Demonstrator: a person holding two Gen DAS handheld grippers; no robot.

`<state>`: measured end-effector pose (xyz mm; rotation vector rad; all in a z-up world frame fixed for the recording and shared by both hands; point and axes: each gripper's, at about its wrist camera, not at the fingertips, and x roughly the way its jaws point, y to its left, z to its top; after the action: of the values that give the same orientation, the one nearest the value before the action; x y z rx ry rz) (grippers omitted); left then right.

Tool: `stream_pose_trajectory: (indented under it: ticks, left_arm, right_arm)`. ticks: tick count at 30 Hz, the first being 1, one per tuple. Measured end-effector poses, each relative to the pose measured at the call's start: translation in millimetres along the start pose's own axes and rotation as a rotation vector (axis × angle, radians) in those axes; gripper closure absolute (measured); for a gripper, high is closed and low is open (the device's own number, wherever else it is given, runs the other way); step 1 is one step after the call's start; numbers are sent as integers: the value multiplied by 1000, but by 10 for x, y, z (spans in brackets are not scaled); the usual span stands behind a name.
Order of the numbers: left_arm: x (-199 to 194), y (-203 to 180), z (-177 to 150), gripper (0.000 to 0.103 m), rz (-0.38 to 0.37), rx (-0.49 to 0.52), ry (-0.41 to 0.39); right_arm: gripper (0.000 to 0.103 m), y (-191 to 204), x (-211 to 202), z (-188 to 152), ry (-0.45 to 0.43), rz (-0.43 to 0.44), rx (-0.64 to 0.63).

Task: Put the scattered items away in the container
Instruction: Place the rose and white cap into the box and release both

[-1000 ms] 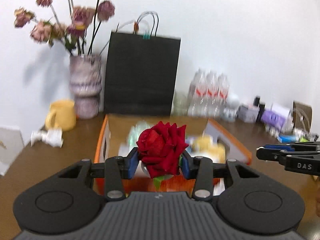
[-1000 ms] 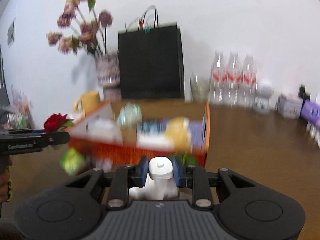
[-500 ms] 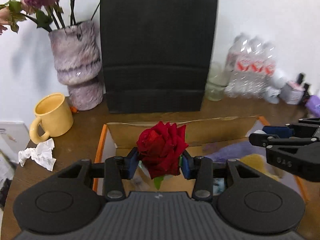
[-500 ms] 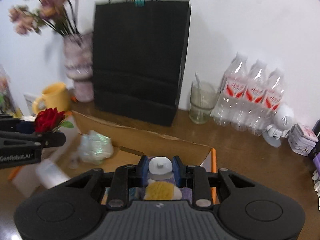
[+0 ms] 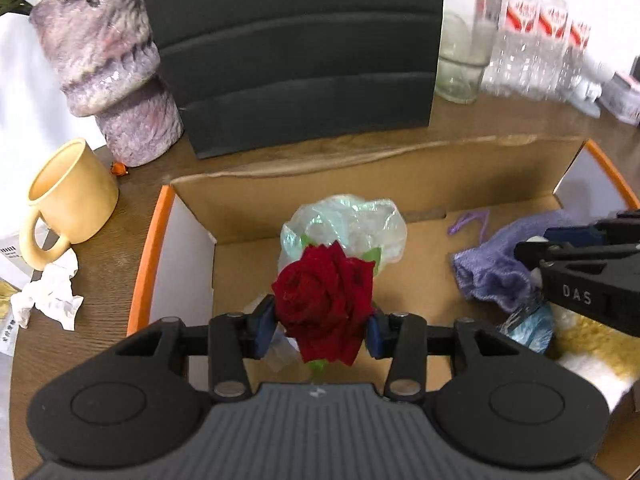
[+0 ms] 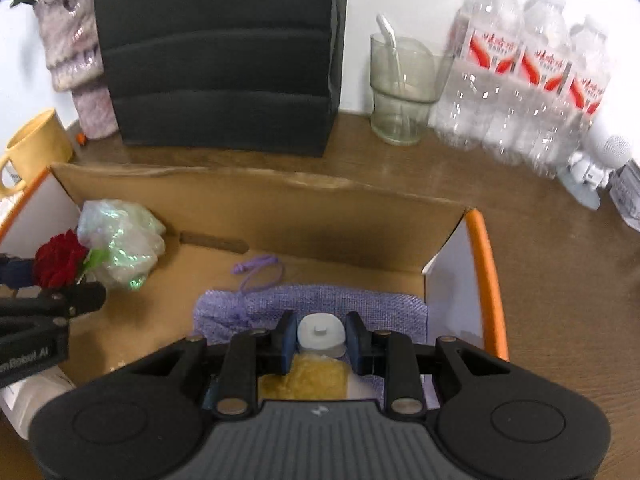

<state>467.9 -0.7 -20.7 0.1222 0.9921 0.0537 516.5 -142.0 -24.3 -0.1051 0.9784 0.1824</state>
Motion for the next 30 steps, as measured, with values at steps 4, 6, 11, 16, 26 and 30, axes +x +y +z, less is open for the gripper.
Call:
stream_pose_trajectory:
  ticks: [4, 6, 11, 16, 26, 30]
  left_arm:
    - [-35, 49, 0, 26, 4, -29, -15]
    - [-110, 79, -9, 20, -11, -40, -47]
    - [-449, 175, -75, 3, -16, -53, -154]
    - [-955, 386, -266, 0, -64, -91, -287]
    - [-1759, 716, -1335, 0, -106, -98, -491]
    - [-1779, 786, -1830, 0, -104, -114, -489]
  right_arm:
    - [68, 15, 32, 26, 20, -16, -6]
    - [56, 10, 5, 16, 19, -22, -1]
    - [29, -6, -226, -37, -20, 55, 1]
    - [16, 8, -708, -115, -135, 78, -30]
    - [1, -26, -1898, -949, -416, 77, -113]
    - [1, 28, -2086, -1509, -450, 85, -130]
